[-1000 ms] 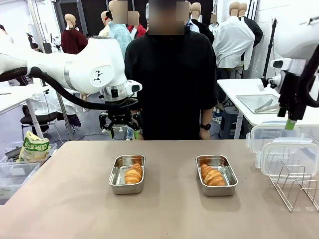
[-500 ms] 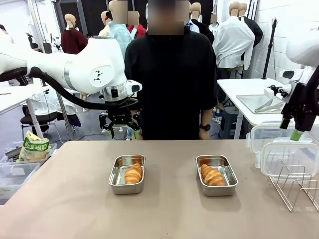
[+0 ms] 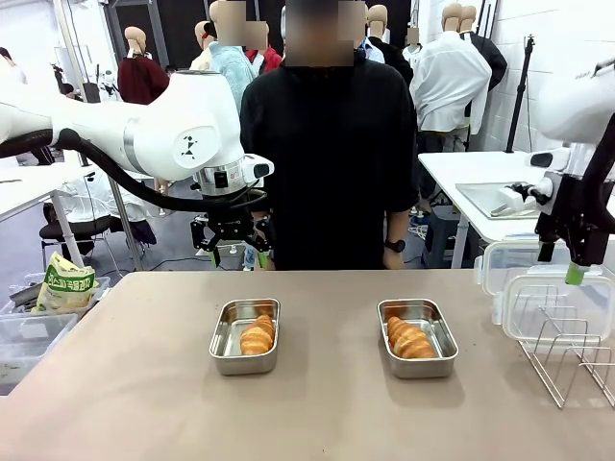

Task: Place the bread in airtight containers.
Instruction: Pick up one Airtight Container lid and hand it to the human.

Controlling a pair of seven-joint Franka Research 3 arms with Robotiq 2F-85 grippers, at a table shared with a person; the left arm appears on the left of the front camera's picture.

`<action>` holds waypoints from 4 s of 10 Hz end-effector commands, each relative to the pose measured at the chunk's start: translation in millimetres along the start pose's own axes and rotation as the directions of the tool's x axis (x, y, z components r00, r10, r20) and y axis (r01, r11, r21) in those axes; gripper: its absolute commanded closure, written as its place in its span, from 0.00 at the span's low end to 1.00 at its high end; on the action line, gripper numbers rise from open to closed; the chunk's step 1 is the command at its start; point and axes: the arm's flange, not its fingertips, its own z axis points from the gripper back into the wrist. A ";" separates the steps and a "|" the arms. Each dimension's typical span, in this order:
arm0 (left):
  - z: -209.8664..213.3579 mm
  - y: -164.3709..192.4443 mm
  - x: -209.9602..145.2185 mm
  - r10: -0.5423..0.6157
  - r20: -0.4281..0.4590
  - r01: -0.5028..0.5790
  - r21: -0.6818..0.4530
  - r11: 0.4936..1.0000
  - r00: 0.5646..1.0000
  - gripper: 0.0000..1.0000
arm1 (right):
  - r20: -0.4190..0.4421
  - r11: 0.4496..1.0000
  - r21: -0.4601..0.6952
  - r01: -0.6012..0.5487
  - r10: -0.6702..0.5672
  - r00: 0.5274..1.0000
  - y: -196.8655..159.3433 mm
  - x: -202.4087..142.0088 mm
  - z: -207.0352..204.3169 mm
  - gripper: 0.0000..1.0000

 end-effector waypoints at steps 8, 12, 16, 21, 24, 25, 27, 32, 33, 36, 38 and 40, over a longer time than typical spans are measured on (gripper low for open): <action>1.2 0.0 0.2 -0.001 0.005 0.001 -0.001 1.000 1.000 0.00 | -0.032 0.996 -0.091 -0.013 0.010 0.999 -6.1 -15.7 -22.2 0.00; 1.2 0.0 0.2 -0.001 0.005 0.001 -0.001 1.000 1.000 0.00 | -0.013 0.999 -0.047 -0.003 0.003 1.000 -9.2 -14.1 -42.5 0.00; 1.2 0.0 0.2 -0.001 0.005 0.001 -0.001 1.000 1.000 0.00 | -0.032 0.998 -0.054 0.013 -0.015 0.999 -8.7 -14.8 -40.2 0.54; 1.2 0.0 0.2 -0.001 0.005 0.001 -0.001 1.000 1.000 0.00 | -0.029 1.000 -0.023 0.006 -0.007 1.000 -11.0 -14.7 -39.5 1.00; 1.2 0.0 0.2 -0.001 0.005 0.001 -0.001 1.000 1.000 0.00 | -0.015 1.000 -0.001 -0.002 0.002 1.000 -9.2 -14.5 -36.0 1.00; 1.2 0.0 0.2 -0.001 0.005 0.001 -0.001 1.000 1.000 0.00 | -0.013 1.000 0.010 -0.005 0.005 1.000 -7.3 -14.6 -33.2 1.00; 1.2 0.0 0.2 -0.001 0.005 0.001 -0.001 1.000 1.000 0.00 | -0.015 0.996 0.069 0.058 -0.057 0.998 6.7 -10.7 -6.7 1.00; 1.2 0.0 0.2 -0.001 0.005 0.001 -0.001 1.000 1.000 0.00 | 0.041 0.996 -0.081 0.048 -0.044 0.998 37.3 -9.2 93.9 1.00; 1.2 0.0 0.2 -0.001 0.005 0.001 -0.001 1.000 1.000 0.00 | 0.073 0.989 -0.144 0.042 -0.032 0.997 36.0 -2.9 112.6 1.00; 1.2 0.0 0.2 -0.001 0.005 0.001 -0.001 1.000 1.000 0.00 | 0.139 0.899 -0.435 -0.057 0.130 0.982 38.4 54.6 165.8 1.00; 1.2 0.0 0.2 -0.001 0.005 0.001 -0.001 1.000 1.000 0.00 | 0.108 0.762 -0.620 -0.185 0.316 0.943 34.8 105.3 190.2 1.00; 1.2 0.0 0.2 -0.001 0.005 0.001 -0.001 1.000 1.000 0.00 | 0.018 0.611 -0.729 -0.308 0.467 0.884 37.0 153.3 192.3 1.00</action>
